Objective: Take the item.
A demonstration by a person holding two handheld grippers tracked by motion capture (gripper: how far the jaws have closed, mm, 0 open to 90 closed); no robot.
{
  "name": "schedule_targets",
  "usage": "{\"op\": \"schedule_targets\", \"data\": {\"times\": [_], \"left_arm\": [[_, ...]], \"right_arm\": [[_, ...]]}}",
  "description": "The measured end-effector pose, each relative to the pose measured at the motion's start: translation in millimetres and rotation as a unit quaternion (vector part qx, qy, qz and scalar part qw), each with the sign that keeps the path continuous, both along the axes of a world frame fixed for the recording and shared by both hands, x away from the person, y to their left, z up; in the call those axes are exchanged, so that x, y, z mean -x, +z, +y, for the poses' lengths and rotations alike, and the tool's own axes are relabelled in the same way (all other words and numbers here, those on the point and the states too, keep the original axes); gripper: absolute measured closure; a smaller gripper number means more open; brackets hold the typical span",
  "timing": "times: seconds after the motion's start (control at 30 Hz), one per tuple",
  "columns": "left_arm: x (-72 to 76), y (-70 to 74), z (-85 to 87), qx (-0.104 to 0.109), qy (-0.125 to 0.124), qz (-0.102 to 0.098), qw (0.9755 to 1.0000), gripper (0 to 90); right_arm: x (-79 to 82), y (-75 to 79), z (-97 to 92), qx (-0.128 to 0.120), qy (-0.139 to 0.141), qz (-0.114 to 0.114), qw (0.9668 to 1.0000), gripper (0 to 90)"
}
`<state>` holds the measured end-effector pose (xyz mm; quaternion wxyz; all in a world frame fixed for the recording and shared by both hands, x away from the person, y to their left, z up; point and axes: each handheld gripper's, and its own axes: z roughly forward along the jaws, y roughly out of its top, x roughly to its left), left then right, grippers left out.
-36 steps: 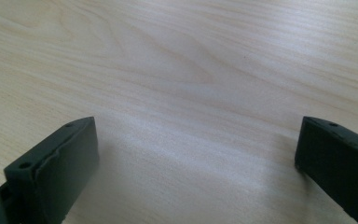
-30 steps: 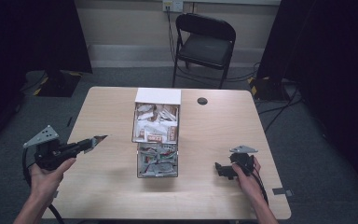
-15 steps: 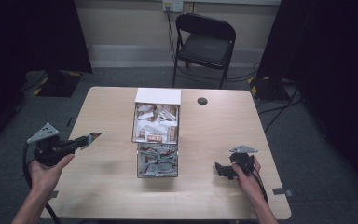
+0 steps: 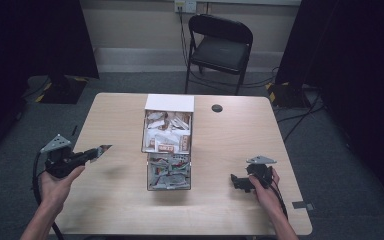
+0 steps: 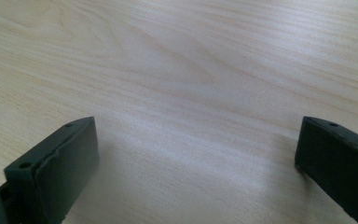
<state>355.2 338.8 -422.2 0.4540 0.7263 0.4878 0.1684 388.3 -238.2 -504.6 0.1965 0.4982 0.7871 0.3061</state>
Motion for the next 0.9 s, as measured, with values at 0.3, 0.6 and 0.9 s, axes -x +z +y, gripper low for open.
{"op": "schedule_targets", "data": {"times": [0.3, 0.6, 0.9], "left_arm": [[-9.1, -22.0, -12.2, -0.027, -0.012, 0.029, 0.9991, 90.0], [-24.6, -34.2, -27.4, -0.038, -0.023, 0.052, 0.9977, 90.0], [-31.3, -39.8, -37.6, -0.051, -0.035, 0.052, 0.9967, 90.0]], "right_arm": [[-0.1, -0.1, -0.1, 0.000, 0.001, -0.001, 1.0000, 0.0], [-0.1, -0.1, -0.1, 0.000, 0.001, -0.001, 1.0000, 0.0], [-0.1, -0.1, -0.1, 0.000, 0.001, -0.001, 1.0000, 0.0]]}}
